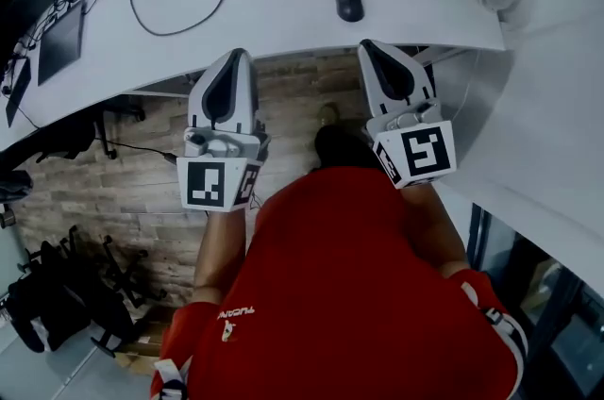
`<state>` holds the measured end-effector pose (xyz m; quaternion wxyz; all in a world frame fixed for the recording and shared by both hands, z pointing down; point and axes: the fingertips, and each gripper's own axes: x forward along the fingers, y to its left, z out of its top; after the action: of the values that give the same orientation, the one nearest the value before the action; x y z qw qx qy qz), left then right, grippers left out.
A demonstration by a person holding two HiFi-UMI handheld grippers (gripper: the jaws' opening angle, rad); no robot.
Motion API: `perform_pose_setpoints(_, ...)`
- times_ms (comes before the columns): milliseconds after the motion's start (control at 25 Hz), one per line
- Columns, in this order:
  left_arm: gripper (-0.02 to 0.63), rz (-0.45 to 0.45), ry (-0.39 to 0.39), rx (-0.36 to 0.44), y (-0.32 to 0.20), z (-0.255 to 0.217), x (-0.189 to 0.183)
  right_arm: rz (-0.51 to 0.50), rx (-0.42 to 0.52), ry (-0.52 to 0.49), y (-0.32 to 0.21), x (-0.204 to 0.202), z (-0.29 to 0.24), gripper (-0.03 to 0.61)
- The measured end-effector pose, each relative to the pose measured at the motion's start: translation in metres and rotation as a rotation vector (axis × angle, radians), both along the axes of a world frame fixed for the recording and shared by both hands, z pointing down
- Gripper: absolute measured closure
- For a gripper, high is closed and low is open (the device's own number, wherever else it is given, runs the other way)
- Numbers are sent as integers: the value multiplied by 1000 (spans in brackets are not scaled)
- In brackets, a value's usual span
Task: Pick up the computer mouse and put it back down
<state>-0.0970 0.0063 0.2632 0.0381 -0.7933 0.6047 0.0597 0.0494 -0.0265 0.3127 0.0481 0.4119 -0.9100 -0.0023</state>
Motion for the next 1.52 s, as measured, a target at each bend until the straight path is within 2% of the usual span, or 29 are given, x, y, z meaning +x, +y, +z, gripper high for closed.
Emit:
perform_pose_setpoints(240,604,-13,-22,-34,-74,18,-1,-8,-36,33,-69,-3,23,572)
perform_pose_setpoints(480,604,4,-17,-57,-123,30,-4,39,-86,68,-117,-6,47,568)
perform_pose_setpoints(640,604,40,-11,-73,-143,38,-4,75,-129,101,-136,-11,66,528)
perform_pose_setpoints(1080,603,165,-9,-124,-173,56,-19,208,-294,228,-178,-25,134,355)
perform_pose_setpoints(1520,604,196,-8,-154,-183,71,-32,266,-471,323,-199,-20,208,265)
